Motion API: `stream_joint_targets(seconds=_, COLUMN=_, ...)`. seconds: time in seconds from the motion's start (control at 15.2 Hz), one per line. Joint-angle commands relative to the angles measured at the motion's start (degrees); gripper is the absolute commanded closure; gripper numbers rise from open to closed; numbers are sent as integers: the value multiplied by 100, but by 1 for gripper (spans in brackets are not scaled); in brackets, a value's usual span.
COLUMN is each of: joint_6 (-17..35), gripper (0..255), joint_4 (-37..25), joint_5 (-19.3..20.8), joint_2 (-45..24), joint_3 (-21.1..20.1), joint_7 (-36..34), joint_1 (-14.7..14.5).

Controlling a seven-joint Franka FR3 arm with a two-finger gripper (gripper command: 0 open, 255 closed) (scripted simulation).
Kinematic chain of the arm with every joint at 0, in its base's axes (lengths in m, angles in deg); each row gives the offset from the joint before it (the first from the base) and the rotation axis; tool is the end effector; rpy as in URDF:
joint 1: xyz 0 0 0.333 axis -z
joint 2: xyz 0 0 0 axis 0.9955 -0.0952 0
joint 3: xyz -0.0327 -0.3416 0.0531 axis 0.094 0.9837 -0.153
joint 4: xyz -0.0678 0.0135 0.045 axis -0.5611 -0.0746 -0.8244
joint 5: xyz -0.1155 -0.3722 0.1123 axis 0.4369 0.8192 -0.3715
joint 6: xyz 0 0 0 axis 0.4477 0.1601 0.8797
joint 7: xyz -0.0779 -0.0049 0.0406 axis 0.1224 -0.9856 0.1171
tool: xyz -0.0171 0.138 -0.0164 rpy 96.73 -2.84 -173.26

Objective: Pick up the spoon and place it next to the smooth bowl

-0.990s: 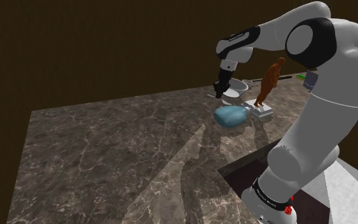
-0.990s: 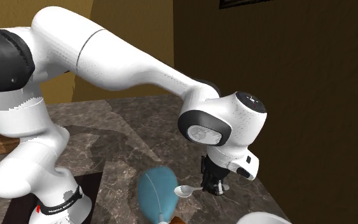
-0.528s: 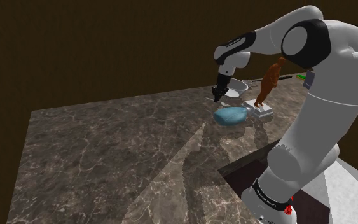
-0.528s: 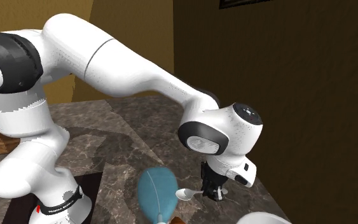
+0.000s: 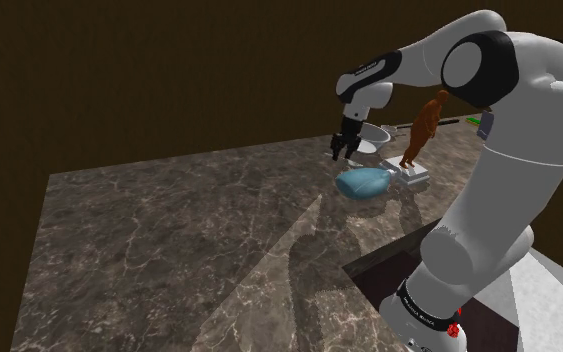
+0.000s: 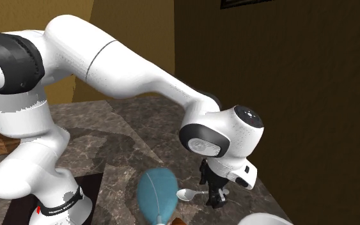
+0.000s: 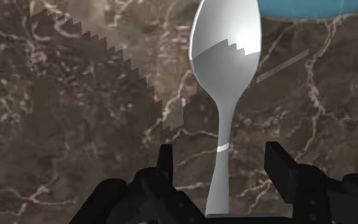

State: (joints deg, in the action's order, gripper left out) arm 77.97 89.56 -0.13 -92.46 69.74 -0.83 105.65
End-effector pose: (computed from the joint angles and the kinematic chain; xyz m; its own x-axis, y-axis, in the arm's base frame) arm 0.4866 -0.3122 0.3386 0.9598 -0.2440 -0.1391 -0.2640 -0.9528 -0.1502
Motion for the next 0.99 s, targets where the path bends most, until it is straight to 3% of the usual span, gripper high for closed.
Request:
stream_joint_targets(seconds=0.0, joint_6=1, gripper=0, joint_4=13, joint_5=3, joint_2=-2, joint_3=2, joint_7=-3, joint_1=0)
stream_joint_targets(seconds=0.2, joint_6=11, gripper=0, joint_4=4, joint_5=-2, joint_2=-22, joint_3=1, joint_7=3, joint_1=2)
stream_joint_targets(seconds=0.46, joint_6=-690, gripper=0, joint_4=-548, joint_5=84, joint_2=132, joint_3=42, joint_7=-54, joint_1=34)
stream_joint_targets(seconds=0.92, joint_6=-690, gripper=0, joint_4=-548, joint_5=84, joint_2=132, joint_3=42, joint_7=-54, joint_1=34)
